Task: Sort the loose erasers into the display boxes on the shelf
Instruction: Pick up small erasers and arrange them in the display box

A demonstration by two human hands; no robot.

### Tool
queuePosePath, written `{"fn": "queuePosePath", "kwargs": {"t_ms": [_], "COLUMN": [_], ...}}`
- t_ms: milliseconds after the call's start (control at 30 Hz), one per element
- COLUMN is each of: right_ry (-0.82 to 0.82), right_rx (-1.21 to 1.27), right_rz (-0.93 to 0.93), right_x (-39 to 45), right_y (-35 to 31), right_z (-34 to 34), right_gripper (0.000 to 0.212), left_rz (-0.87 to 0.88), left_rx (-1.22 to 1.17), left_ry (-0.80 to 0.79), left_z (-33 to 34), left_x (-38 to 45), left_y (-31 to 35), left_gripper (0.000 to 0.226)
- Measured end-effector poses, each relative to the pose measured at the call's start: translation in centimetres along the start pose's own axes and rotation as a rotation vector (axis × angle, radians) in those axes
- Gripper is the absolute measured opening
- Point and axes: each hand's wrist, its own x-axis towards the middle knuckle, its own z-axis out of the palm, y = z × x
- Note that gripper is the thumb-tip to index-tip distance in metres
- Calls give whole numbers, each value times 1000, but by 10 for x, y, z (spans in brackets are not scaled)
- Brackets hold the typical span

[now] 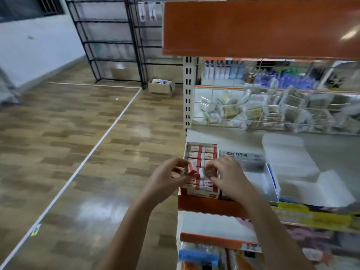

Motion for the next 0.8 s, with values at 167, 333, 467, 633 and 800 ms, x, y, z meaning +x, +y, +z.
{"fn": "queuePosePath", "kwargs": {"t_ms": [167,333,467,633,800], "right_ry": [46,26,34,67,101], "right_rx": [-113,-155,-153,-130,-54], "right_rz": [-43,-64,-73,-89,-88], "right_x": [3,5,7,8,5], "right_y": [0,-1,3,4,11], "right_z": [-4,-4,-2,1,-3], "right_gripper": [33,30,30,22,25], "left_rz": [24,102,93,132,160], "left_rx": [71,278,425,673,771], "left_ry": [22,24,6,4,-72], "left_z": [2,7,10,21,31], "left_x": [7,6,6,12,20], "left_y": [1,10,11,17,23], "left_gripper": [26,29,30,31,32]}}
